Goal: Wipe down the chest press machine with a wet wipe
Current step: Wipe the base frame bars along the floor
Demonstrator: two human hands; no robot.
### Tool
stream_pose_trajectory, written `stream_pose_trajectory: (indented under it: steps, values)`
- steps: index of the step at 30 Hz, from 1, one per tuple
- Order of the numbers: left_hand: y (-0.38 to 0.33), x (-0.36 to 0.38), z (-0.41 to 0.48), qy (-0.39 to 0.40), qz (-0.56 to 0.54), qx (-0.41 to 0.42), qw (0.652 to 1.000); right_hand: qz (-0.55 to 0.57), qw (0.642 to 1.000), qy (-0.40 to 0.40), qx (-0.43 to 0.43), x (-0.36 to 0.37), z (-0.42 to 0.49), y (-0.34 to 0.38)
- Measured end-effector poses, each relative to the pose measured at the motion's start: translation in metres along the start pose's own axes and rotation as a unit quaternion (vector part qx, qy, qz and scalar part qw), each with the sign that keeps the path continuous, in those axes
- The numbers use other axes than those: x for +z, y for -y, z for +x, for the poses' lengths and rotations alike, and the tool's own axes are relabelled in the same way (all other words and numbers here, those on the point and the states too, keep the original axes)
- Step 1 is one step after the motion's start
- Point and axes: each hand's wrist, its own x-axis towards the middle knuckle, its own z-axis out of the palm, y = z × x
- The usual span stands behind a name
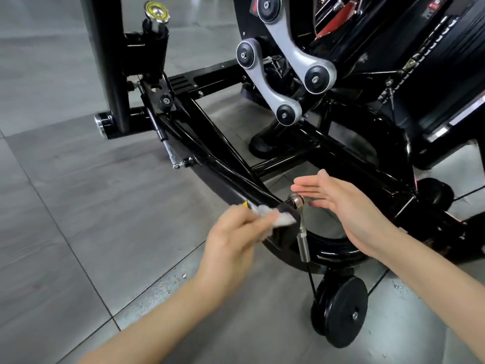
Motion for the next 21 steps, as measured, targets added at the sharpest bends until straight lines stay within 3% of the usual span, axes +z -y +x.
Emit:
stream_pose_trajectory:
  steps: [3,8,10,12,14,16,21]
  values:
    - [0.017,-0.003,0.011,-0.054,0.026,-0.052,0.997,-0.003,1.000,0.004,-0.001,0.003,0.004,0.005]
    - [0.029,0.000,0.004,-0.029,0.043,-0.057,0.997,-0.041,0.998,0.046,-0.034,0.032,0.024,0.030]
    - [0.043,-0.004,0.013,-0.047,0.023,-0.153,0.987,-0.104,0.989,0.087,-0.055,0.047,0.033,0.043]
    - [0.064,-0.013,0.024,-0.106,-0.015,-0.281,0.954,-0.184,0.973,0.122,-0.071,0.061,0.044,0.055]
    - [0.088,-0.025,0.031,-0.197,-0.088,-0.401,0.890,-0.256,0.953,0.139,-0.082,0.073,0.056,0.066]
    - [0.116,-0.037,0.035,-0.261,-0.141,-0.464,0.835,-0.306,0.937,0.145,-0.087,0.085,0.070,0.073]
    - [0.162,-0.052,0.058,-0.256,-0.166,-0.463,0.832,-0.378,0.913,0.133,-0.073,0.110,0.109,0.073]
